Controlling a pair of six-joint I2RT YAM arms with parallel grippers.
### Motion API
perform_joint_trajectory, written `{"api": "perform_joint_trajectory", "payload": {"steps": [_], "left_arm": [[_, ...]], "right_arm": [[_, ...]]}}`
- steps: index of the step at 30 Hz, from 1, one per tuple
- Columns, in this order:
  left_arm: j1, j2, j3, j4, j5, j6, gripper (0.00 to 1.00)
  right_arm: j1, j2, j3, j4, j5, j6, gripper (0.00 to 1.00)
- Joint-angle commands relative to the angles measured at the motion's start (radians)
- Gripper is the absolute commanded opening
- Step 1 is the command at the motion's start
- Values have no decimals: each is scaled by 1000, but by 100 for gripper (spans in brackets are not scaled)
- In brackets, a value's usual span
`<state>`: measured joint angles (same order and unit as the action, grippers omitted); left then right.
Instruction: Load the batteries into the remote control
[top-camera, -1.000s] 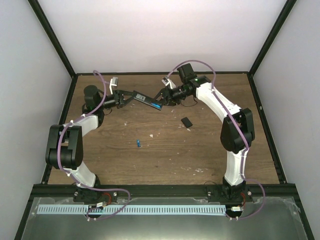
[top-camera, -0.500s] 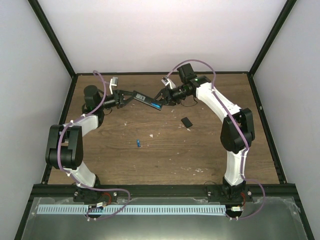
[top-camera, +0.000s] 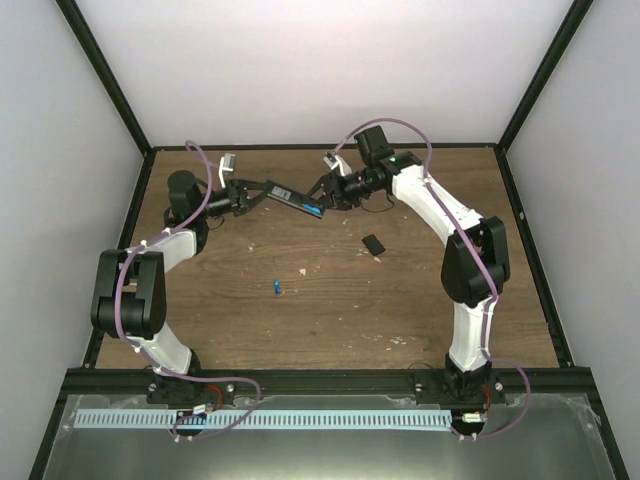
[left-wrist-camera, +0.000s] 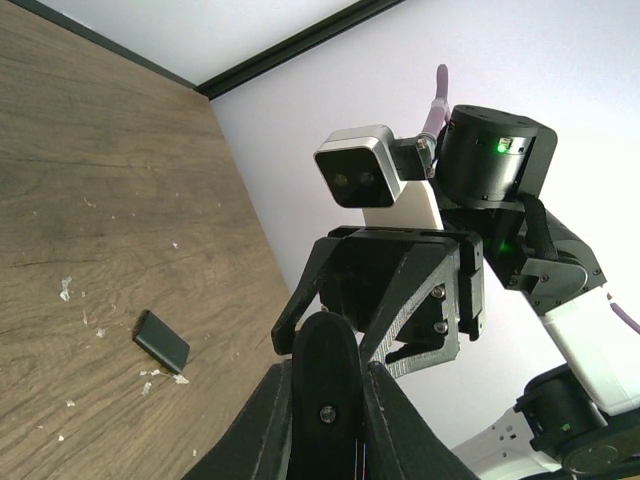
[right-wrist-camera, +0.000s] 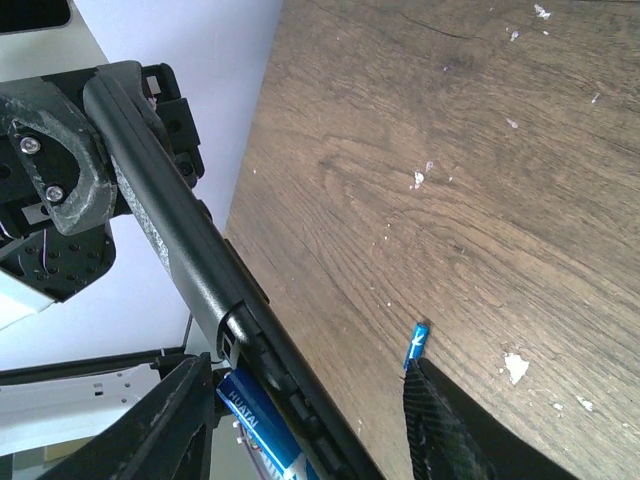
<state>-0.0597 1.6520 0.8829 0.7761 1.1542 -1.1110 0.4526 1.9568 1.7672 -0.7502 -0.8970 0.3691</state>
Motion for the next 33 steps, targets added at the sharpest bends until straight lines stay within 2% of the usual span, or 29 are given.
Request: {"api": "perform_joint_trajectory", "payload": {"steps": [1, 10, 25, 33], "left_arm": [[-3, -4, 33, 12, -2, 30, 0], [-3, 3, 43, -16, 4, 54, 0], [-3, -3, 56, -94, 2, 118, 0], [-3, -3, 49, -92, 0, 119, 0]], "right_arm": [[-5, -35, 29, 27, -36, 41, 44], [3, -10, 38, 35, -43, 57, 46], [32, 46, 125, -43, 12, 46, 47], [41, 60, 155, -81, 37, 20, 44]]}}
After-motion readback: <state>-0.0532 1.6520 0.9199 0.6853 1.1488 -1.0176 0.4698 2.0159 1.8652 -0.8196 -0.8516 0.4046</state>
